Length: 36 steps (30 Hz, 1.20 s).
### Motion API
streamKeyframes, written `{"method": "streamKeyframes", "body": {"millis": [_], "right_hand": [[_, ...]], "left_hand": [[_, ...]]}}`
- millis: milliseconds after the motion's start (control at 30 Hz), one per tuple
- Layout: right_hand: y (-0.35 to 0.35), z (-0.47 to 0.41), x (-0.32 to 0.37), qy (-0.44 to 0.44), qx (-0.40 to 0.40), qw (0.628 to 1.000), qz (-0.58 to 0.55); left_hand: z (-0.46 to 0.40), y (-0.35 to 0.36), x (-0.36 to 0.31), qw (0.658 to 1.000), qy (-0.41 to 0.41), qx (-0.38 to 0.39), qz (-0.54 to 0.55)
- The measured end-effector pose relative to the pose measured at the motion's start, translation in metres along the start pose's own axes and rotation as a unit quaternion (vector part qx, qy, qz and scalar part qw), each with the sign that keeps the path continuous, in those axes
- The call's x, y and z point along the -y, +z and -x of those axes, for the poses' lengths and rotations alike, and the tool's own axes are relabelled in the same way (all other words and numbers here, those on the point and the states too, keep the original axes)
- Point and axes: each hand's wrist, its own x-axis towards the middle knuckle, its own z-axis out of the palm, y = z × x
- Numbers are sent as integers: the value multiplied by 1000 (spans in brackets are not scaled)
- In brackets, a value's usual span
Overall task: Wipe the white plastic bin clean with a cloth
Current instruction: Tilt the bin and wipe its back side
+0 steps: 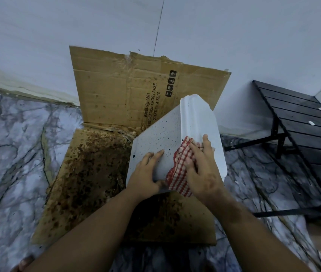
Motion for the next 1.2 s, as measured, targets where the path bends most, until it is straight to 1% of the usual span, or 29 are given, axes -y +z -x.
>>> {"method": "streamKeyframes", "body": {"millis": [67,167,233,300,400,533,600,700,800,933,1067,1200], "right_hand": [[5,14,-8,-41,-25,999,-8],[7,21,-13,-62,-36,997,32],[5,12,-7,-60,-27,997,40],[0,-3,3,-38,2,998,49],[-8,-35,20,-14,39,997,70],[-12,-96,37,-11,69,992,104],[-14,-133,43,0,76,990,120],[-17,-181,46,0,74,982,173],[-16,-200,43,-2,72,980,186],[-9,-178,34,-31,65,980,185],[-1,-123,27,-87,60,975,197],[3,-64,20,-89,38,977,191]], "left_hand": [[-1,0,0,1000,-1,-2,1],[-3,1,2,1000,1,-5,-1],[-3,0,4,1000,6,-11,6],[-5,-2,5,1000,11,-16,11],[-7,-5,7,1000,7,-14,12],[-9,-8,13,999,32,-13,23],[-8,-8,16,999,41,-13,29],[-9,-9,15,999,45,-23,19],[-11,-11,15,999,42,-18,17],[-8,-8,21,999,46,-15,12],[-6,-9,23,998,49,-16,25],[-5,-9,21,998,49,-22,24]]}}
